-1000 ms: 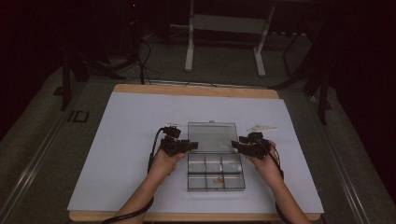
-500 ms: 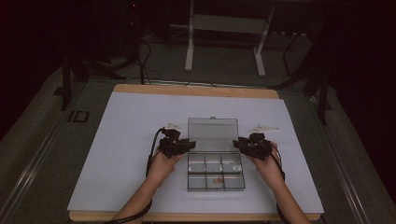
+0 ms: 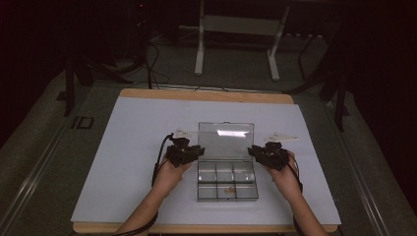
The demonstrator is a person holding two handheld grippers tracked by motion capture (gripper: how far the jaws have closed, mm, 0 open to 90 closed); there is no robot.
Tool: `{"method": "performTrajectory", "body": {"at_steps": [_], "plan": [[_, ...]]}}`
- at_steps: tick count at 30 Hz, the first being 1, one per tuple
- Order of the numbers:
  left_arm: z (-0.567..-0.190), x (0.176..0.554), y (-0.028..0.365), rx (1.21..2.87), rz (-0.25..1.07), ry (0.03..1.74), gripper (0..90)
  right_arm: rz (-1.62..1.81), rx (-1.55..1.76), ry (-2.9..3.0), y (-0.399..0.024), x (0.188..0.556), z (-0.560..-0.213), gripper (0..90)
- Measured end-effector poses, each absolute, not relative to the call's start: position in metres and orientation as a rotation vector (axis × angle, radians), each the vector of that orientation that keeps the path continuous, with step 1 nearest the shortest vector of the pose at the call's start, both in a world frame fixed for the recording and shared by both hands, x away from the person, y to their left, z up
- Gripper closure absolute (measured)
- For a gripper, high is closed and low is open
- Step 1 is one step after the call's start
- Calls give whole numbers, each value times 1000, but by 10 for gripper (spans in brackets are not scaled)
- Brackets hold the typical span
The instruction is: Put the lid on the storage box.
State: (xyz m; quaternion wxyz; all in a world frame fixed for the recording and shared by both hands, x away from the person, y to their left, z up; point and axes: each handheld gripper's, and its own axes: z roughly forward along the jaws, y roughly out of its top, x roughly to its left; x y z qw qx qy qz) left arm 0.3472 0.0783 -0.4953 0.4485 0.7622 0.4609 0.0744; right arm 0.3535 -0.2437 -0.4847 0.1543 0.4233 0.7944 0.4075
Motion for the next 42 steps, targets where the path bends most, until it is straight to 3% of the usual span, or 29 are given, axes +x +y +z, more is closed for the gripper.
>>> {"method": "performTrajectory", "body": {"at_steps": [7, 31, 42], "plan": [[-492, 342, 80, 1892, 210, 1106, 780, 1183, 1194, 2262, -248, 347, -481, 829], [-480, 320, 78, 1925, 299, 1039, 756, 1228, 1132, 2278, -254, 330, -474, 835], [-480, 311, 82, 1933, 322, 1022, 807, 1243, 1120, 2282, -258, 322, -474, 837]]}}
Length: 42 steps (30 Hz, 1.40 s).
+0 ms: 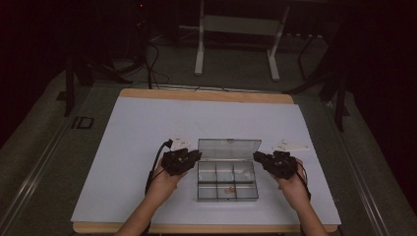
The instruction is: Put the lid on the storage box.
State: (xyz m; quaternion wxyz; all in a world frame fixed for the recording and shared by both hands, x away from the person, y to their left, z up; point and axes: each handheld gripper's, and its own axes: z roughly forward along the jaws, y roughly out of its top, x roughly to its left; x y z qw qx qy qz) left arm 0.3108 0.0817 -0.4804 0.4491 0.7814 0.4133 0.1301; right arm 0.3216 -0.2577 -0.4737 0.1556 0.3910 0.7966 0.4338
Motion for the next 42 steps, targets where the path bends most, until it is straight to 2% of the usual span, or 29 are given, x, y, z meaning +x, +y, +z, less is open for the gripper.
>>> {"method": "performTrajectory", "body": {"at_steps": [31, 42], "plan": [[-488, 290, 85, 1962, 321, 989, 824, 1289, 1028, 2329, -258, 290, -483, 847], [-491, 288, 86, 1958, 311, 988, 825, 1258, 1094, 2311, -266, 296, -489, 848]]}}
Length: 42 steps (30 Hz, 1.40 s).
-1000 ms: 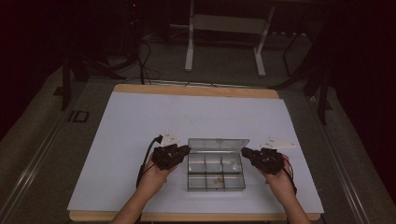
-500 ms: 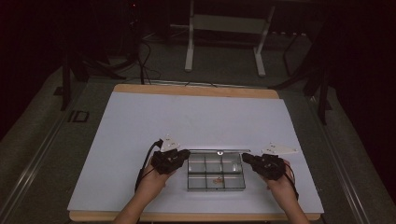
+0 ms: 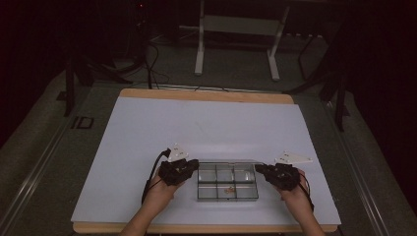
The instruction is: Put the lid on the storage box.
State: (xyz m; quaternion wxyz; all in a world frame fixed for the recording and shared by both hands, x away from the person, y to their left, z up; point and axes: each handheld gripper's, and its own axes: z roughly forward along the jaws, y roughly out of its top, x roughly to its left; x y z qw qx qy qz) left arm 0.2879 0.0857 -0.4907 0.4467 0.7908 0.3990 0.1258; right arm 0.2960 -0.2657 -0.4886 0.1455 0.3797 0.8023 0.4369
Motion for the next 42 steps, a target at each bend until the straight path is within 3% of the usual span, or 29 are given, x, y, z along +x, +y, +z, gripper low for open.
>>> {"method": "performTrajectory", "body": {"at_steps": [20, 42], "plan": [[-496, 284, 87, 1968, 293, 981, 821, 1273, 1147, 2321, -270, 300, -495, 810], [-507, 284, 93, 1979, 281, 1009, 623, 1266, 1220, 2328, -277, 302, -505, 684]]}}
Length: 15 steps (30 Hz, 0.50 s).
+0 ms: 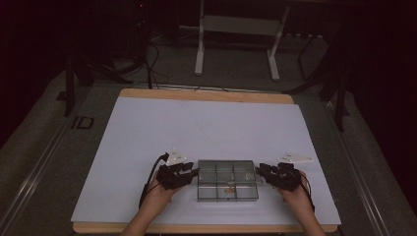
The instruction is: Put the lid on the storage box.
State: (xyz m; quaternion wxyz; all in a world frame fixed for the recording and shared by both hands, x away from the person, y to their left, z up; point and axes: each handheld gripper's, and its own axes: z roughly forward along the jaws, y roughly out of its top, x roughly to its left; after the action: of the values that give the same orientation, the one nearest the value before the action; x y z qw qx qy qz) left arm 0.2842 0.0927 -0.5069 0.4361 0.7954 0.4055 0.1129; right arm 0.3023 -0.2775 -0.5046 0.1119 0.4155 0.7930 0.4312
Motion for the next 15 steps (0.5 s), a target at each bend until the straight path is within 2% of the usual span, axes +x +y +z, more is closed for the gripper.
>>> {"method": "performTrajectory", "body": {"at_steps": [15], "plan": [[-521, 289, 106, 1948, 223, 1070, 585, 1243, 1234, 2332, -280, 303, -510, 656]]}}
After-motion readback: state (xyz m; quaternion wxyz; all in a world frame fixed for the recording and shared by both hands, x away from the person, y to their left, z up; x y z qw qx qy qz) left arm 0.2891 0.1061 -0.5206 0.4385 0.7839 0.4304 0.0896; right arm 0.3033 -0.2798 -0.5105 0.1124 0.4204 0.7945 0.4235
